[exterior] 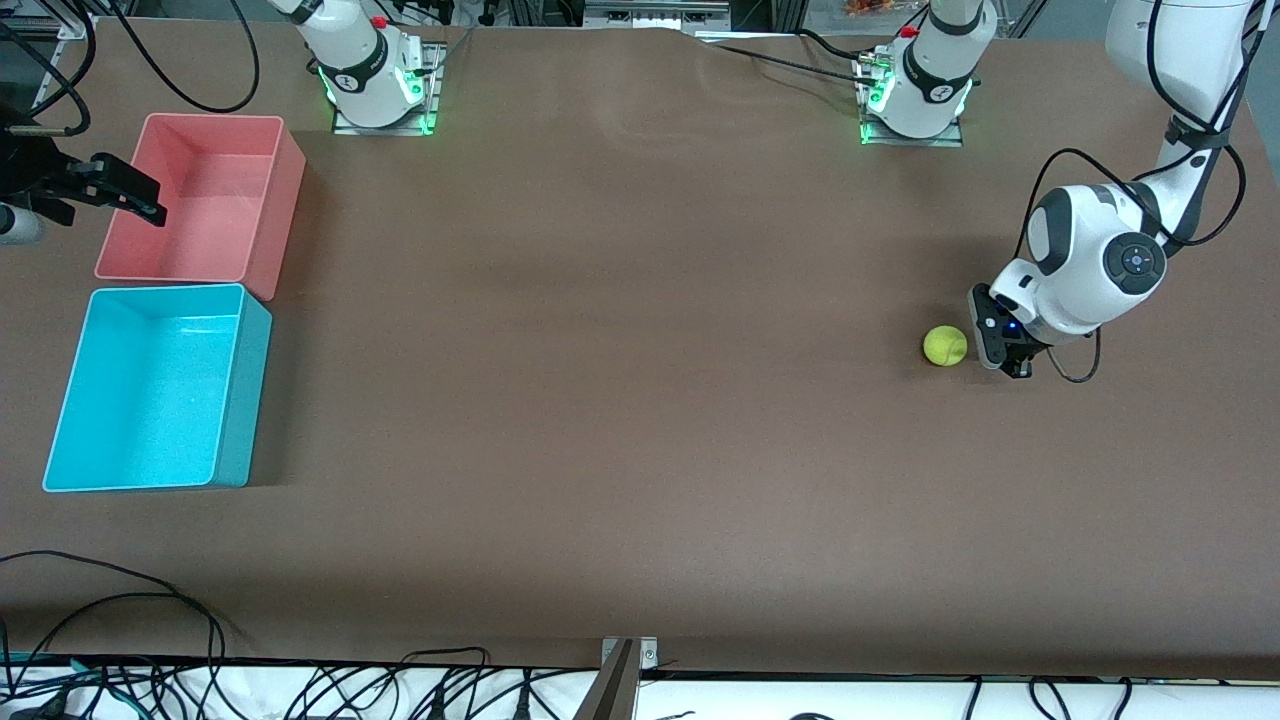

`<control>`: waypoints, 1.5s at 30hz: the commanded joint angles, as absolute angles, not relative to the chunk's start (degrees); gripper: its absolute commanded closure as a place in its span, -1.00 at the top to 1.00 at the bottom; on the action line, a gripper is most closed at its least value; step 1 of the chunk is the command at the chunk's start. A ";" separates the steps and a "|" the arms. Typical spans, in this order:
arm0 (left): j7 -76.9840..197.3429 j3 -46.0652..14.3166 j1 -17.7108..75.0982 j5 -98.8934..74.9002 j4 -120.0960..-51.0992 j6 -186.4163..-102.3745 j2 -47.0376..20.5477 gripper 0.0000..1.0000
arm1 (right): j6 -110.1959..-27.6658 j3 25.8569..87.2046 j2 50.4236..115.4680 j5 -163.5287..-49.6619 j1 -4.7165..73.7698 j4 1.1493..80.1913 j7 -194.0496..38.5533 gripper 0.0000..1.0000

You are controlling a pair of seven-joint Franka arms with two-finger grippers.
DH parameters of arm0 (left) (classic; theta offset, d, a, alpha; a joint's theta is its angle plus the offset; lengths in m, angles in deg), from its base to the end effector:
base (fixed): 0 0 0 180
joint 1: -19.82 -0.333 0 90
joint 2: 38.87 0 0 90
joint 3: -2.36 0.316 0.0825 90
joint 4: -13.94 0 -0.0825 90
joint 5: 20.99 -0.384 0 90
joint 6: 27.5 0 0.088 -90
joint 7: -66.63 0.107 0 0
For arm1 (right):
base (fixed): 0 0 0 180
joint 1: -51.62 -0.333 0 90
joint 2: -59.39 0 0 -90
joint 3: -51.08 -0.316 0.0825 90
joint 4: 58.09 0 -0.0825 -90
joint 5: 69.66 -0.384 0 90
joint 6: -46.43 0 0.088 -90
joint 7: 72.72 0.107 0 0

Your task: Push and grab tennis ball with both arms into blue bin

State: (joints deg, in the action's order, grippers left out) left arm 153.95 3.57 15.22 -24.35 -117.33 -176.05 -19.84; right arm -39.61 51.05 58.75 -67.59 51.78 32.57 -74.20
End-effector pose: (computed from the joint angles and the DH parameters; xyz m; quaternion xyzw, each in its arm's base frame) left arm 0.5250 0.0526 0.2025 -0.7402 0.6719 0.0239 0.0015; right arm 0.5433 -0.0053 0.6195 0.9992 0.0112 -0.0350 0.0176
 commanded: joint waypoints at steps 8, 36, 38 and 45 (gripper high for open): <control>152.78 0.08 15.51 -18.53 -117.98 -179.55 -16.46 -1.00 | -38.83 50.91 58.16 -68.43 51.89 32.26 -74.12 1.00; 111.54 -12.84 17.45 -27.14 -112.10 -166.54 -20.58 -1.00 | -37.08 50.82 58.43 -68.34 51.71 32.26 -74.39 1.00; 111.45 -12.84 17.53 -27.14 -112.18 -166.54 -21.11 -1.00 | -34.88 50.64 58.60 -68.34 51.36 32.26 -74.39 1.00; 111.46 -12.84 17.62 -27.14 -112.36 -166.54 -22.69 -1.00 | -27.75 50.55 59.22 -68.69 50.48 34.89 -74.12 1.00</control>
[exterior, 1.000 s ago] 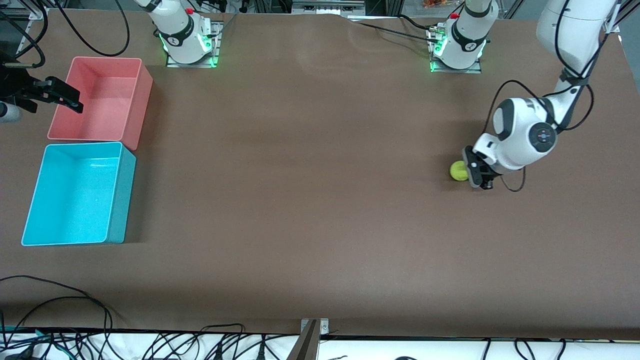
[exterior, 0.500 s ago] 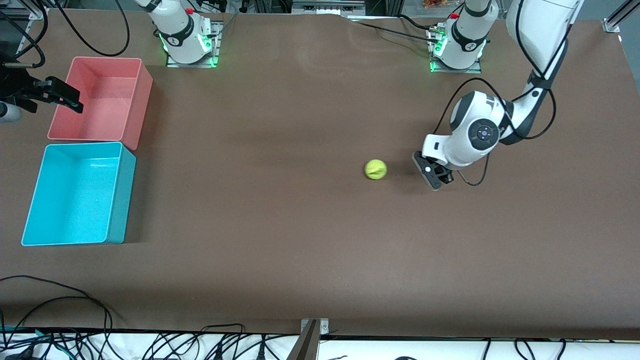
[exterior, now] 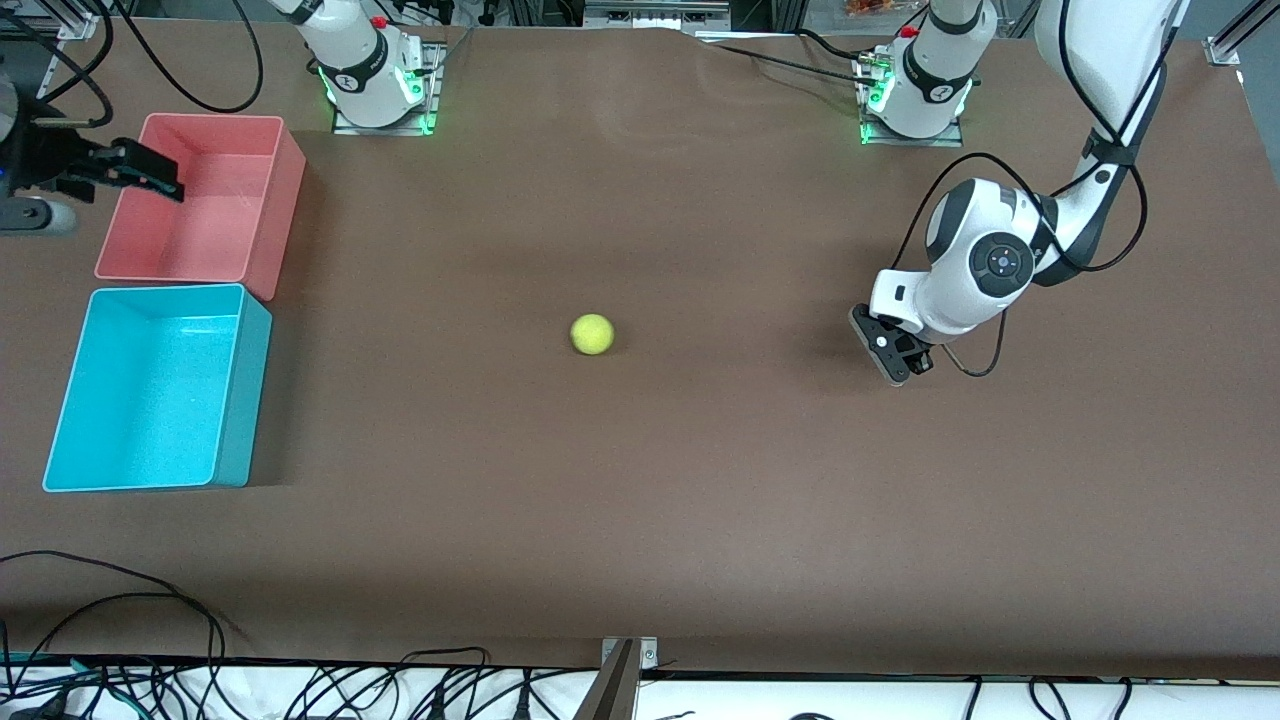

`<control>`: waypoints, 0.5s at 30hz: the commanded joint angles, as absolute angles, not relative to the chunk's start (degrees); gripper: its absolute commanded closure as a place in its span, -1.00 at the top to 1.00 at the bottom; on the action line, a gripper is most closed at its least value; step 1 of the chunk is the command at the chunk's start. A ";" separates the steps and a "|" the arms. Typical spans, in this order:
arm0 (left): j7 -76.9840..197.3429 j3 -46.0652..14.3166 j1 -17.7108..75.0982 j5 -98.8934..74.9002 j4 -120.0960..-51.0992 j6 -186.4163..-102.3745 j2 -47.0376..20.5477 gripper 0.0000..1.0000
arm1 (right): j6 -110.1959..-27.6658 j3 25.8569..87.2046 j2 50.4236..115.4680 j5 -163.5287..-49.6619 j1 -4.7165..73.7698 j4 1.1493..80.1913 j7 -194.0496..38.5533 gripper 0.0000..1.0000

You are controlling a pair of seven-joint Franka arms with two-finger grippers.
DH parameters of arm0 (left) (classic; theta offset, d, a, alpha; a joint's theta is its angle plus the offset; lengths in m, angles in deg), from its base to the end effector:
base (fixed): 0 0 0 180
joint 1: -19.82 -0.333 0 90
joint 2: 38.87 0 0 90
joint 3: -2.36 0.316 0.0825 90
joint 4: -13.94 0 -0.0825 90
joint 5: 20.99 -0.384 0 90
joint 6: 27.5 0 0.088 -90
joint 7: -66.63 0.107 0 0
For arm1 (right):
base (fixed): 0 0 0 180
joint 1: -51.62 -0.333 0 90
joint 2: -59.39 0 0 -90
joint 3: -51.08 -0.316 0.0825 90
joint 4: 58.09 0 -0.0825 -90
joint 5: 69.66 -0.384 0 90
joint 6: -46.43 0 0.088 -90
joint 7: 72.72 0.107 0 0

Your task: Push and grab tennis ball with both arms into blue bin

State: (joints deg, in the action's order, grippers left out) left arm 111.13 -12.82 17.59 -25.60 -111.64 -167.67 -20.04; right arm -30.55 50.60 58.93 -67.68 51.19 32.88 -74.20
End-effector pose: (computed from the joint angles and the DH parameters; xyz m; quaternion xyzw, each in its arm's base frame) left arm 0.5374 -0.1244 0.2342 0.8635 -0.5031 -0.0242 0.0252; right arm 0.5252 0.0041 0.6042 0.9927 0.0188 -0.1179 0.0166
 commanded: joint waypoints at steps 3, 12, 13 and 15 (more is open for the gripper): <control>111.45 -12.84 17.71 -27.23 -112.45 -166.45 -24.10 -1.00 | -29.68 50.64 59.22 -69.13 50.48 37.44 -74.21 1.00; 111.02 -12.84 17.89 -27.14 -112.54 -164.61 -29.89 -1.00 | -38.11 49.15 59.22 -68.78 50.22 44.03 -74.04 1.00; 110.93 -12.84 17.89 -27.14 -112.45 -164.26 -30.68 -1.00 | -39.08 49.06 59.22 -68.78 50.22 45.00 -74.03 1.00; 110.75 -12.75 17.89 -27.05 -112.45 -163.90 -32.27 -1.00 | -41.19 48.97 59.04 -68.78 50.22 46.67 -74.03 1.00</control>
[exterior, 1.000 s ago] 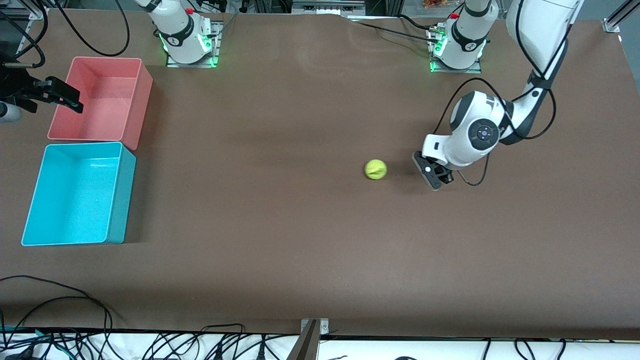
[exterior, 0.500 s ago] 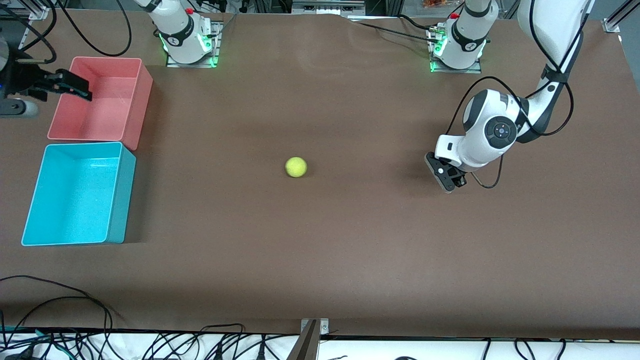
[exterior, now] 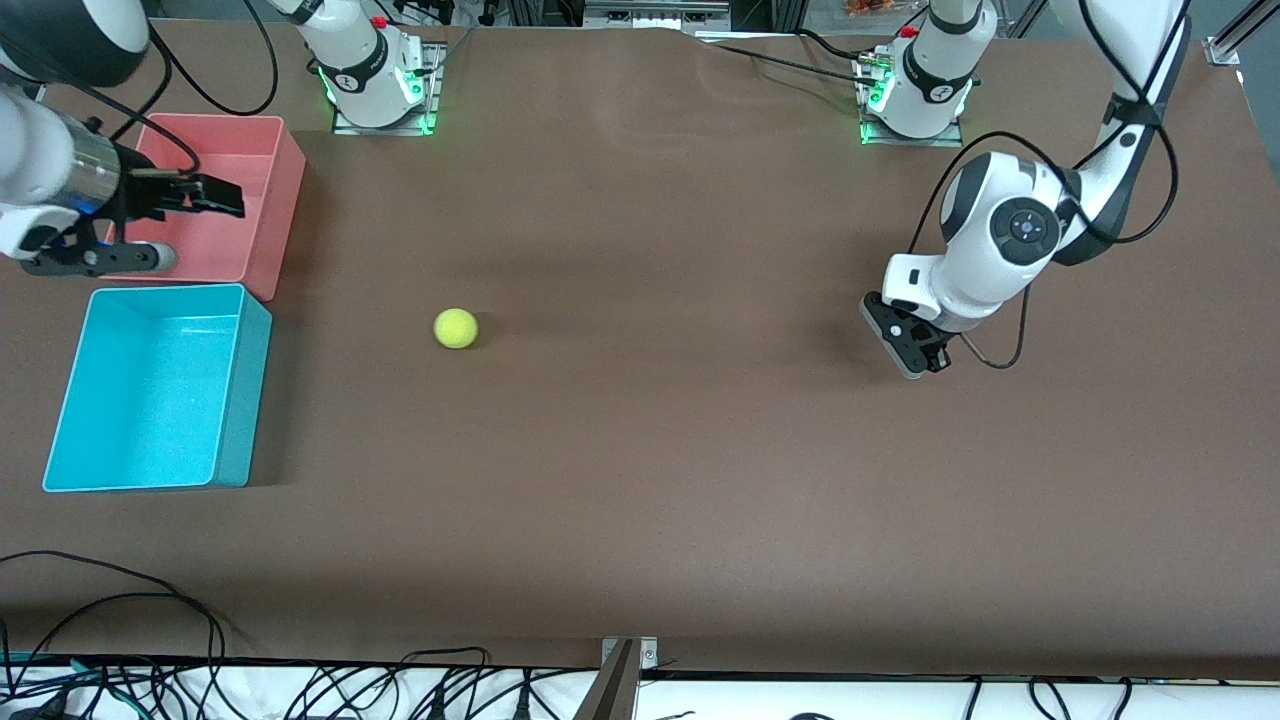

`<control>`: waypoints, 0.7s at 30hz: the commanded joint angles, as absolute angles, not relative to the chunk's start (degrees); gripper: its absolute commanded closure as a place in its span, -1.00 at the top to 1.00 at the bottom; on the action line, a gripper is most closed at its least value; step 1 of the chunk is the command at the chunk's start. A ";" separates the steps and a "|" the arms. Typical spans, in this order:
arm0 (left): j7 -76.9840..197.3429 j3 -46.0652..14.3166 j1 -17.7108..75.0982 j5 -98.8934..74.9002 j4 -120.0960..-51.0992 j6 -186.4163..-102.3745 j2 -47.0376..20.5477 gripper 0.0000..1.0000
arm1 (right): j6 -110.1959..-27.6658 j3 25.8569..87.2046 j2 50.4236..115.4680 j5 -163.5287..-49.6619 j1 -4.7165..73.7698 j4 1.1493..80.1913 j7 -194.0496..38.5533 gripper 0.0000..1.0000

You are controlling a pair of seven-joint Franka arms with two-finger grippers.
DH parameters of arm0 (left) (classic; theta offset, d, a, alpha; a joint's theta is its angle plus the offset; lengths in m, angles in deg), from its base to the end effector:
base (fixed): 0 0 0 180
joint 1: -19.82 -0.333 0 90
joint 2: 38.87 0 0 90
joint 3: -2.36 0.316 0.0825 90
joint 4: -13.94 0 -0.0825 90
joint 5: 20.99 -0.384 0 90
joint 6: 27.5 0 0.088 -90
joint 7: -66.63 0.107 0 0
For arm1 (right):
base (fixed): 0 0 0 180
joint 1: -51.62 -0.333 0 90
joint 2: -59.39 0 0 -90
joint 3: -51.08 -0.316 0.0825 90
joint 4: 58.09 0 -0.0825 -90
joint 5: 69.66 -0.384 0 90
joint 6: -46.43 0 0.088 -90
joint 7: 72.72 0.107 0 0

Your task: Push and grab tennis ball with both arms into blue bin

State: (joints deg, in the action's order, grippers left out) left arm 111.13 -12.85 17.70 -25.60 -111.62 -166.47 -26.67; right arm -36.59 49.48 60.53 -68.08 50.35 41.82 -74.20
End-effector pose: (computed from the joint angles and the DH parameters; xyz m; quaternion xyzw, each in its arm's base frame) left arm 0.5430 -0.1249 0.2946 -0.8631 0.5048 -0.0147 0.0032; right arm 0.5315 0.0233 0.5257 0.9868 0.0380 -0.1565 0.0154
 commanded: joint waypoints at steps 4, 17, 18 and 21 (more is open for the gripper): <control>107.15 -12.32 17.71 -26.88 -111.92 -161.18 -37.63 -1.00 | -50.33 48.97 58.87 -68.52 50.22 54.40 -73.95 1.00; 102.76 -10.03 17.62 -26.97 -107.53 -153.18 -40.80 -1.00 | -56.14 48.88 59.39 -66.15 50.13 59.51 -73.95 1.00; 101.97 -9.77 17.71 -26.97 -107.26 -153.01 -41.06 -1.00 | -56.14 48.88 59.57 -66.15 50.13 59.60 -73.95 1.00; 99.51 -9.50 17.71 -26.97 -106.12 -151.34 -41.76 -1.00 | -56.23 48.88 60.36 -66.15 50.13 60.12 -73.95 1.00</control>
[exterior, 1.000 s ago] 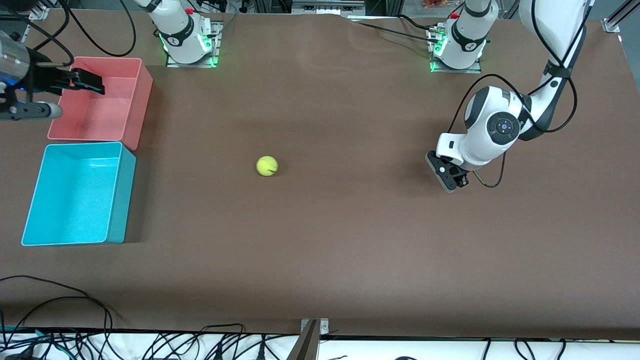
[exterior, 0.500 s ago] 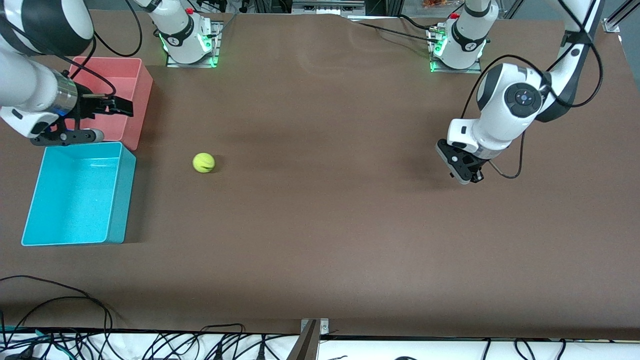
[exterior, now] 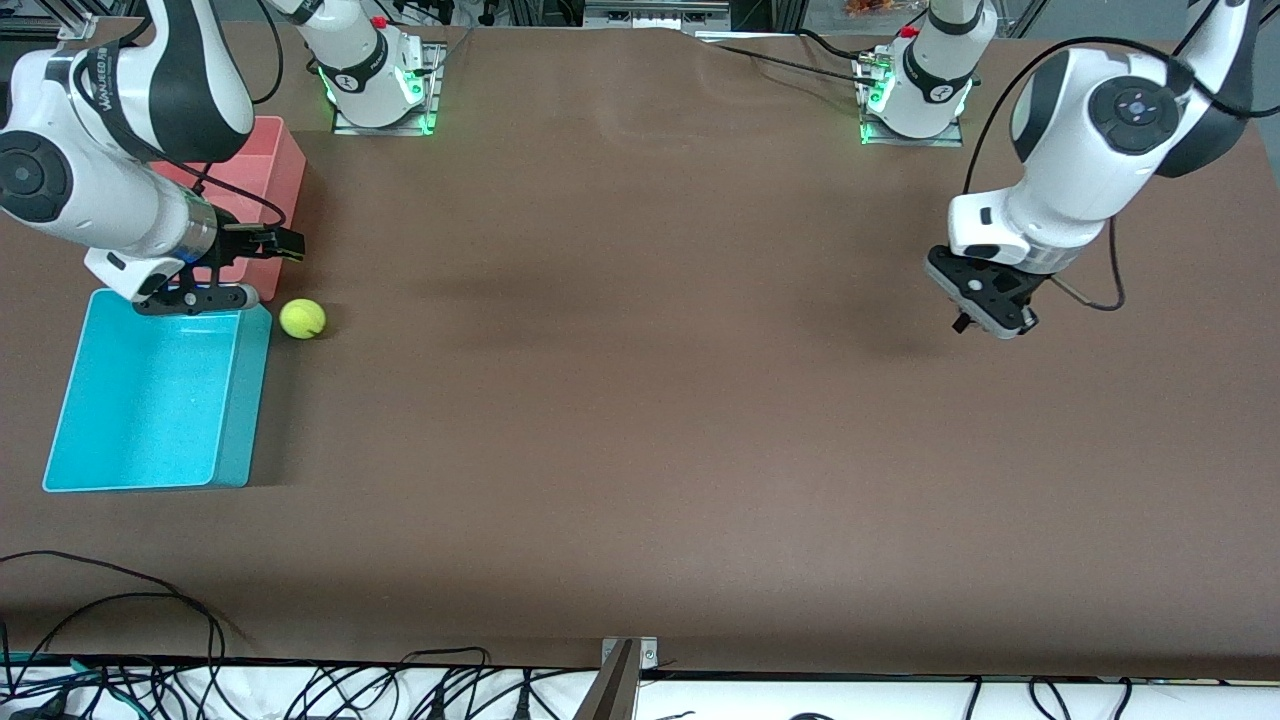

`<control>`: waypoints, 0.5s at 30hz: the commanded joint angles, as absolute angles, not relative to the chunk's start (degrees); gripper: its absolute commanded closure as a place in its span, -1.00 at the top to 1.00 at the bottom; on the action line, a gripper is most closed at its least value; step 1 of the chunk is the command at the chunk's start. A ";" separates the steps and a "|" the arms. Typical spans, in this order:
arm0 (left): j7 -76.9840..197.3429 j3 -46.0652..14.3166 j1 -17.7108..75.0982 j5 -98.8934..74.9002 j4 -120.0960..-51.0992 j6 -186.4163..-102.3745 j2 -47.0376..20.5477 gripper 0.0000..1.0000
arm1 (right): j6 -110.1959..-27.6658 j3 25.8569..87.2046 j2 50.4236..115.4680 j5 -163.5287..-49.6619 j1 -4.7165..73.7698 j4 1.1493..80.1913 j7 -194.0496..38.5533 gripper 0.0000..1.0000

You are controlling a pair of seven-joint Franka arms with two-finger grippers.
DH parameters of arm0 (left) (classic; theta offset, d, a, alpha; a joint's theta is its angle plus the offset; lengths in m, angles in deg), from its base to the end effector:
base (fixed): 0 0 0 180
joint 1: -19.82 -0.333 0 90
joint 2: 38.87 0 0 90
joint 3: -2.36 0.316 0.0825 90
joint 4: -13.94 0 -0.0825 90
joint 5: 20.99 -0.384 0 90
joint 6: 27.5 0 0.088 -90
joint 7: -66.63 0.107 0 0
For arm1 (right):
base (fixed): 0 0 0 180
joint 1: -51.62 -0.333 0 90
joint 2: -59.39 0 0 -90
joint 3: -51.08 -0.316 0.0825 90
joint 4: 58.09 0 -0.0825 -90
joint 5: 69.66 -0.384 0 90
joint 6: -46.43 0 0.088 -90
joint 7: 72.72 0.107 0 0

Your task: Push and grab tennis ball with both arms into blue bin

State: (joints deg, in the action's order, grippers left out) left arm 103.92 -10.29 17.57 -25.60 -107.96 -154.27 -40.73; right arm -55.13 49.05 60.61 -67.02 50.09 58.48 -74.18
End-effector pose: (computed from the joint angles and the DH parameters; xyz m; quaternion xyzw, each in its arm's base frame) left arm 0.5374 -0.0966 0.4344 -0.9032 0.4236 -0.0480 0.0496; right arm 0.5213 0.0283 0.4139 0.9884 0.0511 -0.1407 0.0239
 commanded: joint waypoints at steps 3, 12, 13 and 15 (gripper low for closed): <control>97.05 -9.41 17.62 -26.97 -103.32 -147.39 -41.85 -1.00 | -56.84 48.88 60.62 -66.06 50.04 60.39 -74.03 1.00; 94.58 -7.22 17.71 -26.09 -96.54 -138.69 -42.12 -1.00 | -62.11 48.88 61.94 -66.06 50.04 66.18 -73.95 1.00; 94.41 -6.96 17.71 -25.91 -95.93 -137.81 -42.12 -1.00 | -63.08 48.88 61.94 -66.06 50.04 66.80 -74.03 1.00; 93.36 -6.34 17.80 -25.21 -94.61 -135.96 -42.21 -1.00 | -64.84 48.88 62.12 -65.54 50.04 67.85 -74.03 1.00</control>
State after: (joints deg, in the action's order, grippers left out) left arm 95.62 -7.94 17.51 -25.59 -98.06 -140.55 -42.03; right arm -60.15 49.06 62.56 -66.97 50.09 63.89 -74.18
